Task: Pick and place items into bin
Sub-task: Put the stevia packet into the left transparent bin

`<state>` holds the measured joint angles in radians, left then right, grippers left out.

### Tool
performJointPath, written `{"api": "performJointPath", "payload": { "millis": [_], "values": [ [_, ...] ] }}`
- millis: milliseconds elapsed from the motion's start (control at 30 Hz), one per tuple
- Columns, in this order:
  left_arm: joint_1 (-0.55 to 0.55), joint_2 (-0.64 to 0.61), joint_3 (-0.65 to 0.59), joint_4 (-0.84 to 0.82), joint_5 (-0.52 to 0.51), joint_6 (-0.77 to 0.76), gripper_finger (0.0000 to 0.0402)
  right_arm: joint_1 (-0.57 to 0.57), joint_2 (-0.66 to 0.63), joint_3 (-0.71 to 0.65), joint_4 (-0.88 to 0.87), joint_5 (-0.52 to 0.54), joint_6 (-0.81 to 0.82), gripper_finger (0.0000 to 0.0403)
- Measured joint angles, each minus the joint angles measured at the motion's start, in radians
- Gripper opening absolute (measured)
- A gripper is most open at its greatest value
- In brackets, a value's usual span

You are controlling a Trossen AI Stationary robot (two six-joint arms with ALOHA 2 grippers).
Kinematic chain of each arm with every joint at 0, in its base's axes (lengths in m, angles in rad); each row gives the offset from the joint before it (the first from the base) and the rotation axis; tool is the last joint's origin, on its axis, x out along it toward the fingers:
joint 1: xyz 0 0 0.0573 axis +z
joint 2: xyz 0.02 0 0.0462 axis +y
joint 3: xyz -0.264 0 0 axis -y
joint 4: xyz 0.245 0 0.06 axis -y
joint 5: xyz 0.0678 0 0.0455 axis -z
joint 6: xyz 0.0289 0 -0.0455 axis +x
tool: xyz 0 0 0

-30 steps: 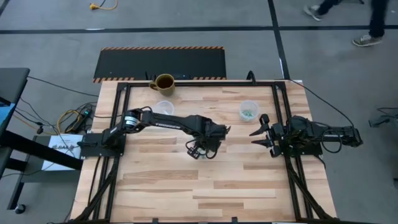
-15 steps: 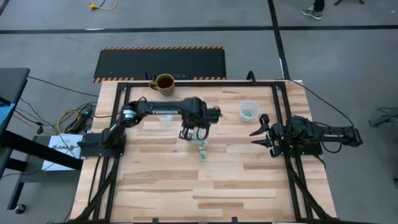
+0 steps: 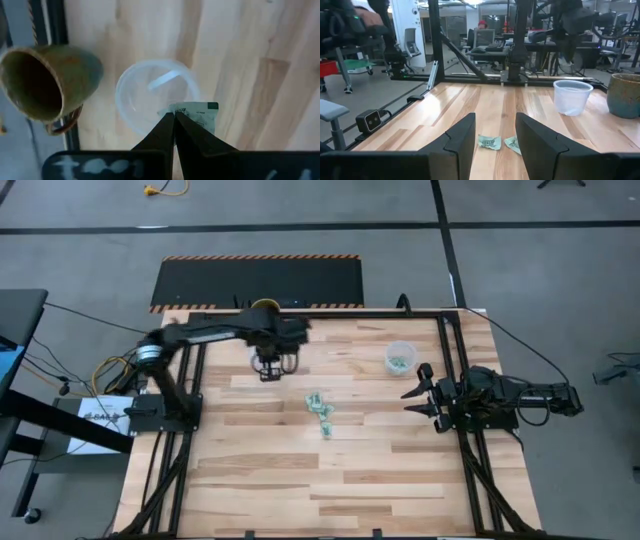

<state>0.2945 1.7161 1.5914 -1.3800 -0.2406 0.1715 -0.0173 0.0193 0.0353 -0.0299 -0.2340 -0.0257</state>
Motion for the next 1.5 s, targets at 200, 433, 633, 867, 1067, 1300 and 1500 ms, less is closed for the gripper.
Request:
{"api": "performJointPath", "payload": {
  "millis": [200, 433, 633, 867, 1067, 1300, 1500],
  "values": [
    [0.058, -0.174, -0.307, 0.314, 0.054, 0.029, 0.0000, 0.000, 0.000, 0.000, 0.000, 0.000, 0.000, 0.0133],
    [0.071, -0.176, -0.423, 0.413, 0.097, 0.077, 0.0000, 0.000, 0.000, 0.000, 0.000, 0.000, 0.000, 0.0134],
    [0.073, -0.176, -0.430, 0.444, 0.069, 0.082, 0.0000, 0.000, 0.000, 0.000, 0.000, 0.000, 0.000, 0.0133],
    [0.073, -0.176, -0.430, 0.456, 0.015, 0.076, 0.0002, 0.000, 0.000, 0.000, 0.000, 0.000, 0.000, 0.0134],
    [0.073, -0.176, -0.430, 0.455, 0.049, 0.054, 0.0032, 0.000, 0.000, 0.000, 0.000, 0.000, 0.000, 0.0133],
    [0.073, -0.176, -0.430, 0.455, 0.043, 0.028, 0.0106, 0.000, 0.000, 0.000, 0.000, 0.000, 0.000, 0.0133],
    [0.072, -0.176, -0.429, 0.456, 0.051, 0.026, 0.0154, 0.000, 0.000, 0.000, 0.000, 0.000, 0.000, 0.0134]
  ]
}}
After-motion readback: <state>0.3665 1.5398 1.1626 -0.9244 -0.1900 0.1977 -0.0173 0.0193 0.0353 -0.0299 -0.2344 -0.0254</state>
